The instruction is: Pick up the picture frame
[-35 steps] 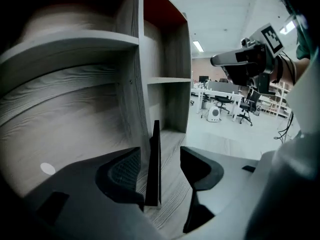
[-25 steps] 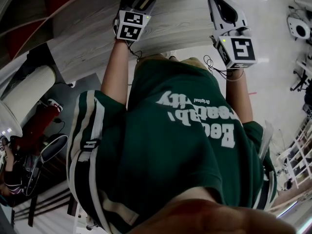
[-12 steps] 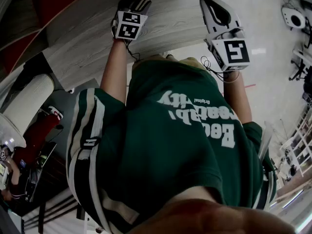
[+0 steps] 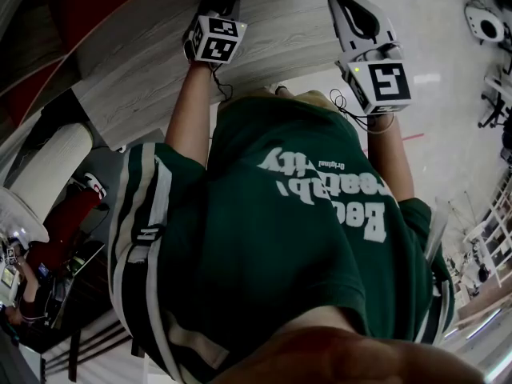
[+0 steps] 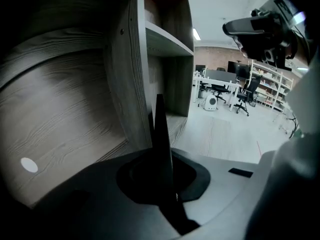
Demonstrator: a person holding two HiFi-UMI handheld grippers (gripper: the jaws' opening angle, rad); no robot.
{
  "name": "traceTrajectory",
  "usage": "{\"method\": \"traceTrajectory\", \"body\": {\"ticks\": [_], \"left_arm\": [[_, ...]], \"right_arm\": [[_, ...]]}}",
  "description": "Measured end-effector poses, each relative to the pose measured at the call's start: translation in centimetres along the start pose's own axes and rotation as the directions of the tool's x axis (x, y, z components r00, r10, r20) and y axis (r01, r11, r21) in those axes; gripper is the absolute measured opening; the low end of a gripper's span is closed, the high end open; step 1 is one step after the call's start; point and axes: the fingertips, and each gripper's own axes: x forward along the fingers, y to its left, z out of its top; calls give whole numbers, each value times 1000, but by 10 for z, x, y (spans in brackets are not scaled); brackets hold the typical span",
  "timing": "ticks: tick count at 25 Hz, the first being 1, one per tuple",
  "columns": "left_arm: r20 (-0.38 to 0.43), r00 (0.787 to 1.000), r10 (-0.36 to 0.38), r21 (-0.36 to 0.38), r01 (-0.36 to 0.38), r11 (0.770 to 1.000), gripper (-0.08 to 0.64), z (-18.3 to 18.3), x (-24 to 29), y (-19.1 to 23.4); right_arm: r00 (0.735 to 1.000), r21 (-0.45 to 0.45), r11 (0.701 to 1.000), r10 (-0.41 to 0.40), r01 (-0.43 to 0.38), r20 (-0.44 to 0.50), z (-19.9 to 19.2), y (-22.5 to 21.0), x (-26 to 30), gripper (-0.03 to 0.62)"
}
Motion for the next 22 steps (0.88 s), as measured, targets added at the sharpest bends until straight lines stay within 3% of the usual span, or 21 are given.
{"method": "traceTrajectory", "body": {"ticks": [22], "left_arm": [[-15, 1000, -2, 35, 3, 999, 28, 15, -24, -36]], "right_arm": [[998, 9, 1000, 9, -9, 61, 14, -8, -29, 34]]}}
